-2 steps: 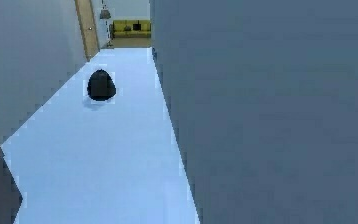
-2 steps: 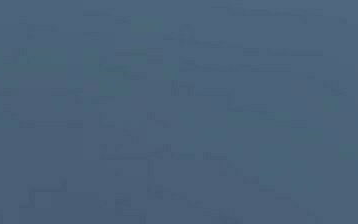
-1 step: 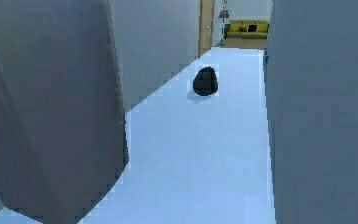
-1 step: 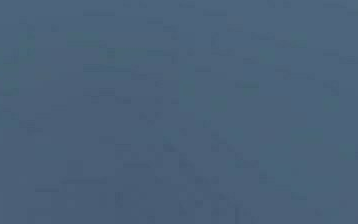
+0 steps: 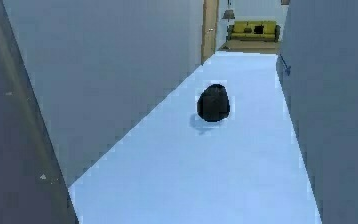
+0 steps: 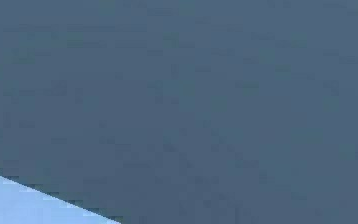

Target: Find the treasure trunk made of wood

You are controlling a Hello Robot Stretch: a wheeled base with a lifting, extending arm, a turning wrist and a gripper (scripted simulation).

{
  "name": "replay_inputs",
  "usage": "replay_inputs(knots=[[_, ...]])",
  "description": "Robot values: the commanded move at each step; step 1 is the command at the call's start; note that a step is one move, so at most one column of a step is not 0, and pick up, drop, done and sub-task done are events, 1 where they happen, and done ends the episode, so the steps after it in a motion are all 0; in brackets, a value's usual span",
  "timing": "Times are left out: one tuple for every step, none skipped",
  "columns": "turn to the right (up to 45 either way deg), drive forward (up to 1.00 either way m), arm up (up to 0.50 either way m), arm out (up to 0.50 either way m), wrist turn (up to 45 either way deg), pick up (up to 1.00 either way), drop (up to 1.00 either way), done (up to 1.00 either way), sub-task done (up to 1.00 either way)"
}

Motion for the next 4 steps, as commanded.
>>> replay_inputs(knots=[[-6.0, 0.0, 0.0, 0.0, 0.0, 0.0, 0.0, 0.0, 0.0], [0.0, 0.65, 0.0, 0.0, 0.0, 0.0, 0.0, 0.0, 0.0], [3.0, 0.0, 0.0, 0.0, 0.0, 0.0, 0.0, 0.0, 0.0], [0.0, 1.0, 0.0, 0.0, 0.0, 0.0, 0.0, 0.0, 0.0]])
